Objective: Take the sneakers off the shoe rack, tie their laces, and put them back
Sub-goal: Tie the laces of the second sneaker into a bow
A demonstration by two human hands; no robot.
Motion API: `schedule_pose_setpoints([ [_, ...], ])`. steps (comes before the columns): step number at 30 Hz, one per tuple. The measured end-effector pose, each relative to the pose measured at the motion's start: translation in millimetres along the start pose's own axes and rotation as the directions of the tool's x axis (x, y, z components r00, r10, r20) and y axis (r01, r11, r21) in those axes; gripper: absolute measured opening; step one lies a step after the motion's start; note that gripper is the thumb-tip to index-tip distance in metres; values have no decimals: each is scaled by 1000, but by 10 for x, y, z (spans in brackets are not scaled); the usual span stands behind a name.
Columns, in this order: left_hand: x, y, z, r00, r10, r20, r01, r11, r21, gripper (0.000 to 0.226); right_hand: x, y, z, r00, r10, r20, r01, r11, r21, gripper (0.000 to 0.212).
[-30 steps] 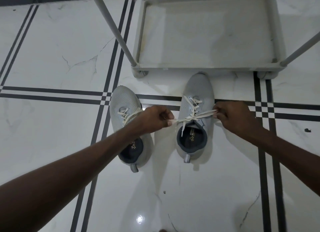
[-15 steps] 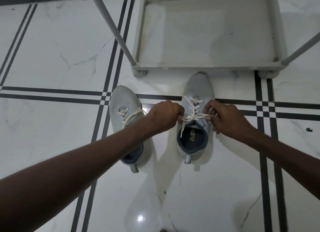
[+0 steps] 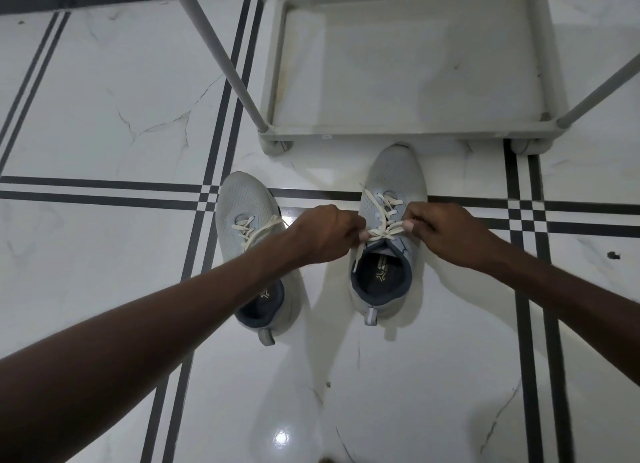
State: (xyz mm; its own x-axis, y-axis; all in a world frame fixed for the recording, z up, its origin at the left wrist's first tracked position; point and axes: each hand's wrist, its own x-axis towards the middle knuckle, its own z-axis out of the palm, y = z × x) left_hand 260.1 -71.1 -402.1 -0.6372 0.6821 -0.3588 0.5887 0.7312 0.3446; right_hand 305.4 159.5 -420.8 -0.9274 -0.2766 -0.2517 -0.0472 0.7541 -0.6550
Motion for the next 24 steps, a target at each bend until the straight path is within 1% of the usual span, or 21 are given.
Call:
schedule_pose_setpoints([
  [2, -31, 1, 2, 1000, 2, 2, -2, 1000, 8, 37, 29, 28, 1, 998, -39, 46, 42, 997, -63, 38],
  [3, -46, 3, 15, 1000, 2, -4, -2, 1000, 20, 37, 46, 74, 13, 997, -31, 72, 36, 997, -65, 41],
  [8, -147, 18, 174, 996, -59, -65, 59, 998, 0, 36, 151, 272, 31, 982, 85, 167, -109, 984, 140, 46],
  [11, -228, -13, 215, 996, -51, -74, 54, 998, 41, 32, 176, 290, 40, 977, 112, 184, -144, 974, 175, 45],
  [13, -274, -3, 238, 995, -45, -89, 53, 994, 91, 35, 195, 321, 53, 978, 106, 178, -132, 981, 140, 45],
  [15, -309, 0, 254, 995, -48, -92, 58, 992, 114, 38, 211, 342, 63, 985, 80, 155, -90, 994, 60, 45],
  [18, -337, -10, 262, 996, -46, -80, 55, 993, 107, 42, 211, 344, 87, 994, 18, 107, -12, 998, -56, 44],
  [21, -336, 11, 253, 997, -52, -61, 57, 995, 84, 43, 207, 362, 122, 995, -3, 103, 19, 988, -152, 38],
  [24, -328, 5, 238, 998, -51, -37, 53, 997, 64, 40, 185, 349, 128, 996, -33, 78, 47, 980, -193, 29],
])
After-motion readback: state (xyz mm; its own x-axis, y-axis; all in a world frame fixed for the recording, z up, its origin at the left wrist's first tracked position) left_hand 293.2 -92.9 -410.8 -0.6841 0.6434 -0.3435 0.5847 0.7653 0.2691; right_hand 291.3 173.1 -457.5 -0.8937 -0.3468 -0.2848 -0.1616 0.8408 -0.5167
